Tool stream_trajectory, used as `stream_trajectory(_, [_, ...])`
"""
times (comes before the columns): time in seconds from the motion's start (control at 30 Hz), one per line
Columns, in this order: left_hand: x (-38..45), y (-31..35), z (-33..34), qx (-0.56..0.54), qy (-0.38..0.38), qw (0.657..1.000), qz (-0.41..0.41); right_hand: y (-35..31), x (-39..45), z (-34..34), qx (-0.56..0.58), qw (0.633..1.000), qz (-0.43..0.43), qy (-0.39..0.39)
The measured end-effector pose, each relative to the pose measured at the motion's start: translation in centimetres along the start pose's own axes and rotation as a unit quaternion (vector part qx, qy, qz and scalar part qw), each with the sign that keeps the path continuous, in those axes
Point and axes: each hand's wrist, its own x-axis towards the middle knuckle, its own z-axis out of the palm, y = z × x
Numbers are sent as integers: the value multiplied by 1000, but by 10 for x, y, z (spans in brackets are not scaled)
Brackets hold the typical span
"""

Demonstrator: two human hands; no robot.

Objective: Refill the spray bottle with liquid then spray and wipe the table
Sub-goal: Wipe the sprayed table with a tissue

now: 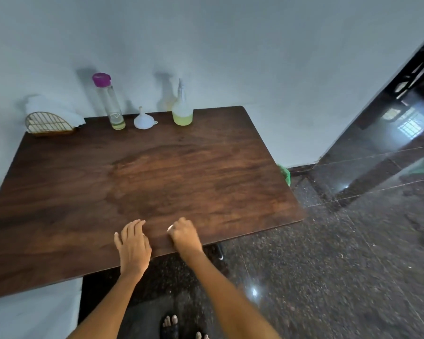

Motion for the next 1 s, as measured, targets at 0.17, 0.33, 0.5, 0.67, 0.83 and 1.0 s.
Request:
stream_trajectory(0.17, [-2, -24, -5, 3, 4, 1000, -21, 39, 18, -15, -39, 989, 128, 57])
stream_trajectory(0.33, [7, -31, -17, -8, 1, 999, -46, -1, 34, -12, 12, 980, 198, 34])
stream_trajectory(0.5, [25, -42, -25, -5, 16, 999, -50, -82, 38, 0, -40, 981, -149, -115])
stream_trajectory(0.67, [44, -47, -23, -32, 37, 996, -73, -1, 54, -17, -56, 995, -29, -71])
stream_trajectory(0.83, [66, 9, -19, -96, 25, 991, -91, 10, 62, -37, -39, 996, 20, -75])
stream_trajectory(1.0, [96, 63, -5, -84, -7, 996, 15, 40, 67, -40, -77, 990, -35, -111])
